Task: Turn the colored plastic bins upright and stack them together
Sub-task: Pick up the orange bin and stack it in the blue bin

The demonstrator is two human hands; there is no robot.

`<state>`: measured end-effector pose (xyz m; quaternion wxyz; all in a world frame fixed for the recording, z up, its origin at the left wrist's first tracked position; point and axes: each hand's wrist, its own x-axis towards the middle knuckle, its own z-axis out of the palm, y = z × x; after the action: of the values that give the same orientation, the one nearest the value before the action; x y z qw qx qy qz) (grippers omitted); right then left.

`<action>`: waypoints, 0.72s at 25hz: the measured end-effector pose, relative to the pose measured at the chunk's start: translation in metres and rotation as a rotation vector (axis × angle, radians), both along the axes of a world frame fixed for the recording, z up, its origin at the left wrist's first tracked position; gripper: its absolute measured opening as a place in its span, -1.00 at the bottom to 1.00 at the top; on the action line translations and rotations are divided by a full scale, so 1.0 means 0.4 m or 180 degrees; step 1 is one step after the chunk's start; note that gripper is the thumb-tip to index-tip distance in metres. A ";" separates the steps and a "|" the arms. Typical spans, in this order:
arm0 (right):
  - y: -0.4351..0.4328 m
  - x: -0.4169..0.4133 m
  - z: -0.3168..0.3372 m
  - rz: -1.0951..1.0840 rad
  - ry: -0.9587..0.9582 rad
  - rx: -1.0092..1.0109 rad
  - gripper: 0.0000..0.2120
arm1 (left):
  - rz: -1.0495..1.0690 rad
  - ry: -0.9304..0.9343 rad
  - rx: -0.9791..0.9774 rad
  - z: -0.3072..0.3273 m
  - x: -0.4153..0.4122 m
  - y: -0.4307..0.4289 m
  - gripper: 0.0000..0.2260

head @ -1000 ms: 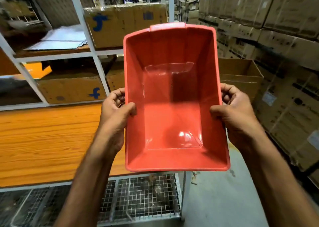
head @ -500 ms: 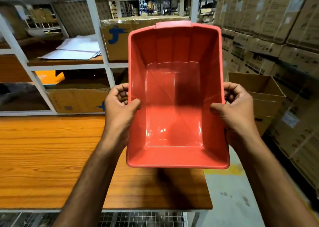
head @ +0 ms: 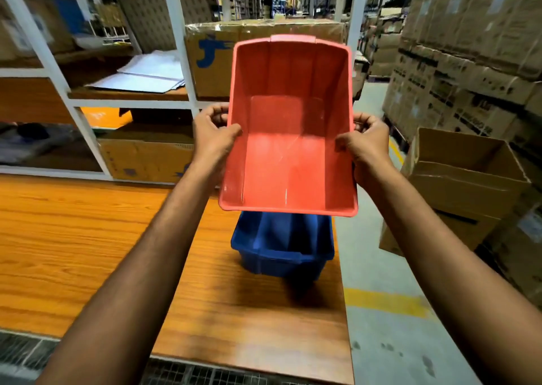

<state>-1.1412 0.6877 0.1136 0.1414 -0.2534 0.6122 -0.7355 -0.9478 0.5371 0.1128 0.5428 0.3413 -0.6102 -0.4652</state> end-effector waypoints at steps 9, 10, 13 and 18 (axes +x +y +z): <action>-0.069 -0.019 -0.111 -0.0062 -0.0409 0.0565 -0.67 | -0.0316 -0.0339 0.0740 -0.146 -0.034 -0.104 -0.62; -0.071 -0.019 -0.125 -0.0072 -0.0449 0.0635 -0.70 | -0.0348 -0.0372 0.0805 -0.160 -0.039 -0.110 -0.62; -0.074 -0.022 -0.156 -0.0160 -0.0627 0.0834 -0.77 | -0.0447 -0.0521 0.0952 -0.191 -0.056 -0.117 -0.65; -0.076 -0.028 -0.207 -0.0256 -0.0829 0.1148 -0.75 | -0.0601 -0.0809 0.1288 -0.249 -0.061 -0.137 -0.67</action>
<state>-1.1523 0.6574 0.0310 0.2329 -0.1023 0.7200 -0.6457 -0.9723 0.4824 0.0133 0.3366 0.4402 -0.5972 -0.5799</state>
